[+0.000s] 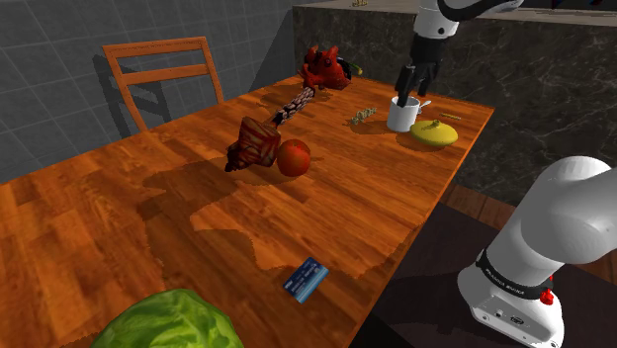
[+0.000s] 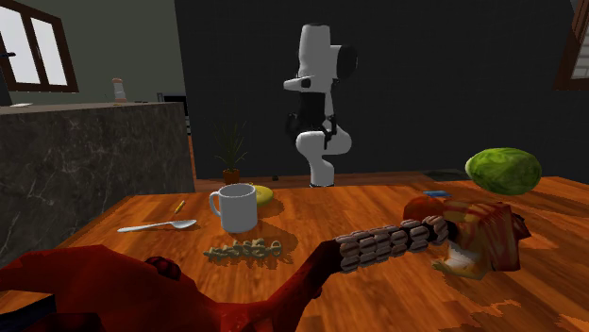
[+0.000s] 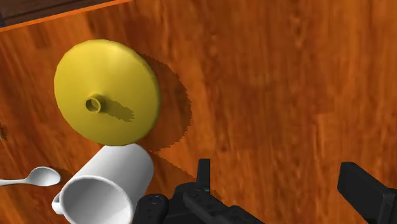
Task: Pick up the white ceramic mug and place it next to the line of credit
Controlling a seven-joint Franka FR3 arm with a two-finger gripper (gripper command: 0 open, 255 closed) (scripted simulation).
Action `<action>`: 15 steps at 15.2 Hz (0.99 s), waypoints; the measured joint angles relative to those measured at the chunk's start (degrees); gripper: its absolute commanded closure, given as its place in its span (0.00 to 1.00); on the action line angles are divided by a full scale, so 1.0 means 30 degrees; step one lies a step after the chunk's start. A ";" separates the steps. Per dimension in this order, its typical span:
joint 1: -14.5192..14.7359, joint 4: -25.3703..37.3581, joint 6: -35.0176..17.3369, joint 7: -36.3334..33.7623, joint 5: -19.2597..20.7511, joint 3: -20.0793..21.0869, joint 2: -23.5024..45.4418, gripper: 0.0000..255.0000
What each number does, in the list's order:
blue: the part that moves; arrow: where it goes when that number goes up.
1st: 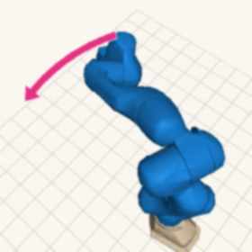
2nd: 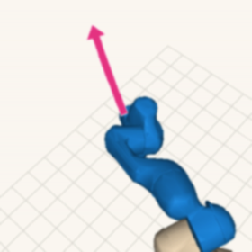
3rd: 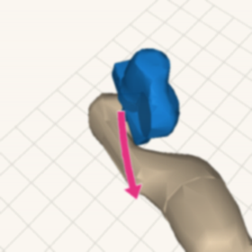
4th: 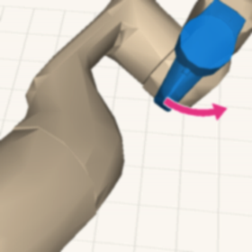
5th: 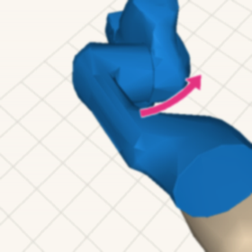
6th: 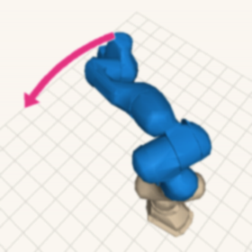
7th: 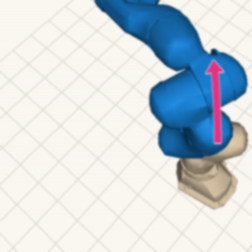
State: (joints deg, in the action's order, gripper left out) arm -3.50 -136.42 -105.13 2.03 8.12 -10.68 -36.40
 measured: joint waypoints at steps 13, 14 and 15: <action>-0.0324 0.3430 -0.5170 0.5079 -0.1092 -0.4420 0.7913 0.00; -0.0344 0.3777 -0.5559 0.5581 -0.1432 -0.4735 0.8644 0.00; -0.0361 0.4247 -0.5716 0.6030 -0.1771 -0.4977 0.9292 0.00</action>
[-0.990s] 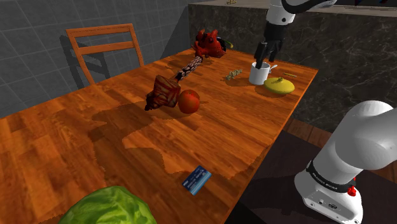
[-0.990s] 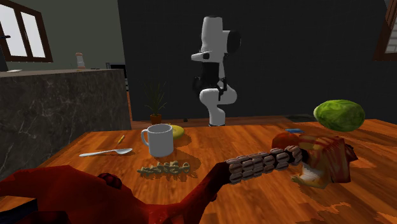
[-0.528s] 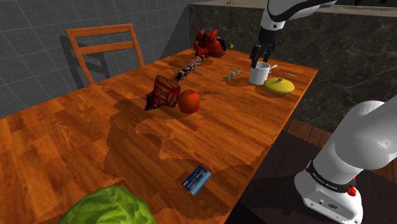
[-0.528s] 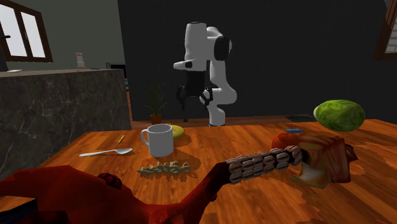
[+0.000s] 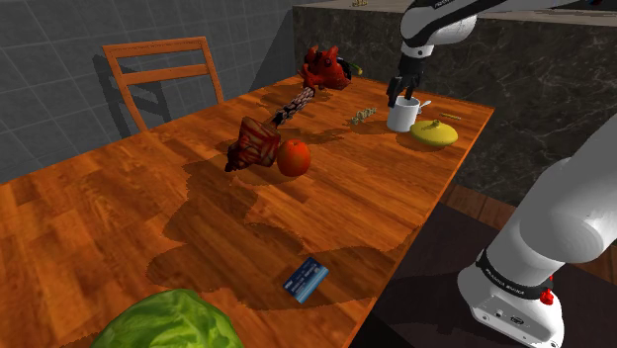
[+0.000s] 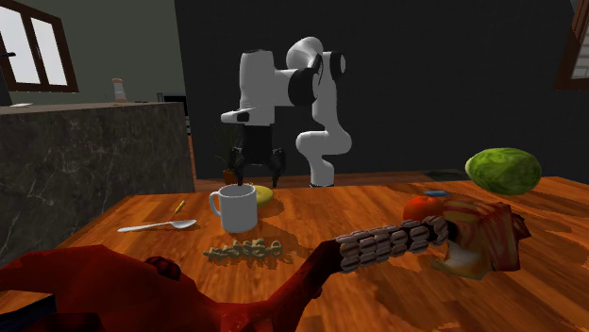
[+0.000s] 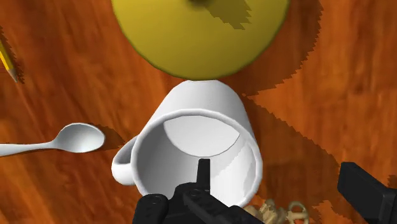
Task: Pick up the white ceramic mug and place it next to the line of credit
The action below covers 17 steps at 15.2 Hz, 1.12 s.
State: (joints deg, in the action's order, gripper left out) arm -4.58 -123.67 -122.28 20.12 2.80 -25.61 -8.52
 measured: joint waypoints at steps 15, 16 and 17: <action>-0.0016 -0.0481 -0.2068 0.0860 -0.0907 -0.0356 0.1684 1.00; -0.0016 -0.0481 -0.2069 0.0861 -0.0907 -0.0357 0.1684 1.00; -0.0016 -0.0481 -0.2069 0.0862 -0.0908 -0.0357 0.1685 1.00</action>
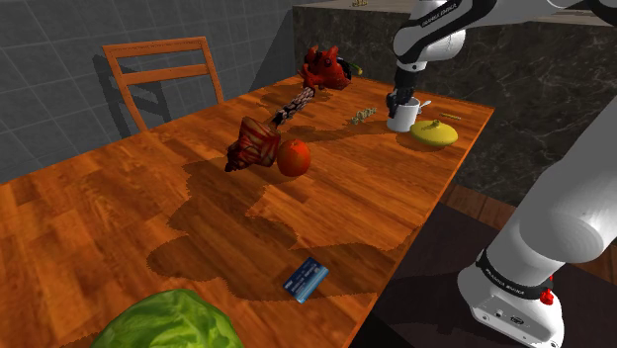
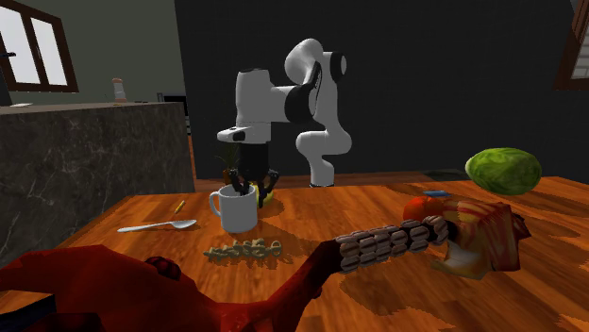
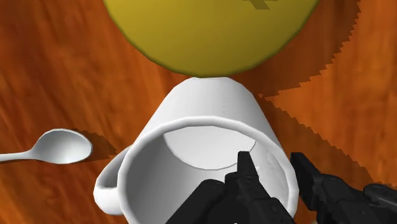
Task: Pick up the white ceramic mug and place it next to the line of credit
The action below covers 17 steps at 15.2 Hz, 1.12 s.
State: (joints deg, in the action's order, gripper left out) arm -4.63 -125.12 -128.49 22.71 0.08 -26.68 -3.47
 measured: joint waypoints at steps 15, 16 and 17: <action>0.0021 0.1011 0.1529 -0.0282 0.0315 0.0098 -0.0578 1.00; 0.0007 0.1183 0.1833 -0.0303 0.0387 0.0102 -0.0723 1.00; 0.0016 0.1305 0.2074 -0.0381 0.0456 0.0136 -0.0857 1.00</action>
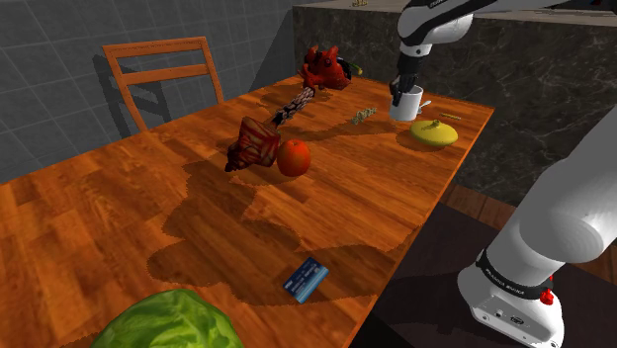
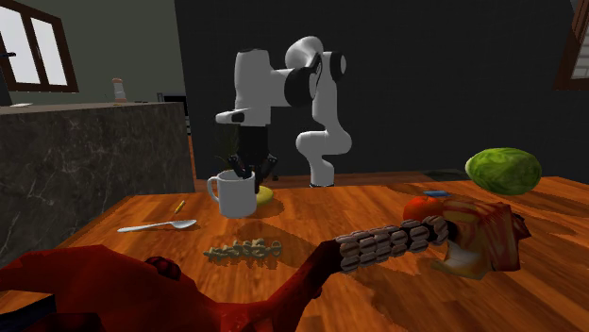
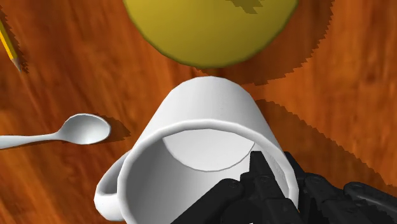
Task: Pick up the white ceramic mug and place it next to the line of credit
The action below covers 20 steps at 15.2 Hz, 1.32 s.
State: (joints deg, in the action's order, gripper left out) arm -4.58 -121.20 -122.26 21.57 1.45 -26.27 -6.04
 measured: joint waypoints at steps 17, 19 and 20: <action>0.0077 0.3738 0.4281 -0.0264 0.0238 0.0209 -0.0598 1.00; 0.0077 0.4213 0.4836 -0.0266 0.0269 0.0225 -0.0683 1.00; 0.0084 0.4468 0.5045 -0.0267 0.0246 0.0227 -0.0636 1.00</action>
State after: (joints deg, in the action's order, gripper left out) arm -4.33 -107.80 -107.13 20.76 2.19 -25.59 -7.95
